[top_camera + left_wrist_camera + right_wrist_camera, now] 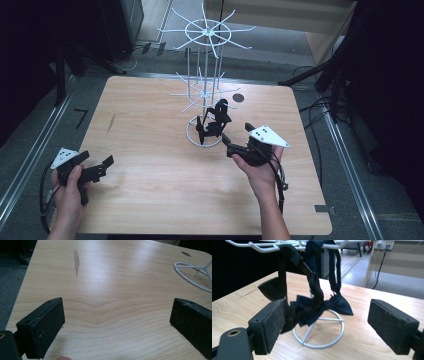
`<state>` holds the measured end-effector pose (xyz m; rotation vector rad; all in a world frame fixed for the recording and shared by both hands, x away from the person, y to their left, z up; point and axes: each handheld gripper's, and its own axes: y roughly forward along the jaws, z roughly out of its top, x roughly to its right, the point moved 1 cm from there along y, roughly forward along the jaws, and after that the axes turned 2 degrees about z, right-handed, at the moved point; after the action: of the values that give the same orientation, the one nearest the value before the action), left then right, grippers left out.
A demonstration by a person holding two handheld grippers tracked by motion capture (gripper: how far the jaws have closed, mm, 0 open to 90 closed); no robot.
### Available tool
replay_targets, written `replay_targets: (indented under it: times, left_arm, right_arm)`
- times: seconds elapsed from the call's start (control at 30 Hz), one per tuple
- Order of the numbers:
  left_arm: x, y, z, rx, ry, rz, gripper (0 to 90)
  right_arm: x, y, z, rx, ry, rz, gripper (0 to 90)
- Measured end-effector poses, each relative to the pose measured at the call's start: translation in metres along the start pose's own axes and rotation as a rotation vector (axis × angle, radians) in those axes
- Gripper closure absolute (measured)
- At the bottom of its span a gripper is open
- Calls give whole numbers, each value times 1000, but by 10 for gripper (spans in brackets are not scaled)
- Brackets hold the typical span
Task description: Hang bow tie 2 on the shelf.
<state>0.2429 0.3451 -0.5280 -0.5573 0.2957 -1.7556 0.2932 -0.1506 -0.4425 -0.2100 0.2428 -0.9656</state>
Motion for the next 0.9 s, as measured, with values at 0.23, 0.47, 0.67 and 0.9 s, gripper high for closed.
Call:
replay_targets:
  times: [0.23, 0.47, 0.67, 0.9]
  left_arm:
    - [0, 0, 0, 0, 4, 2, 2]
    - [0, 0, 0, -2, 6, 3, 2]
    - [0, 0, 0, 1, 2, -1, 2]
    - [0, 0, 0, 4, -1, 0, 1]
  right_arm:
    - [12, -11, -12, 1, 36, -14, 132]
    - [25, -23, -25, -5, 73, -34, 133]
    - [37, -32, -42, -26, 90, -63, 133]
    - [49, -46, -53, -46, 96, -93, 134]
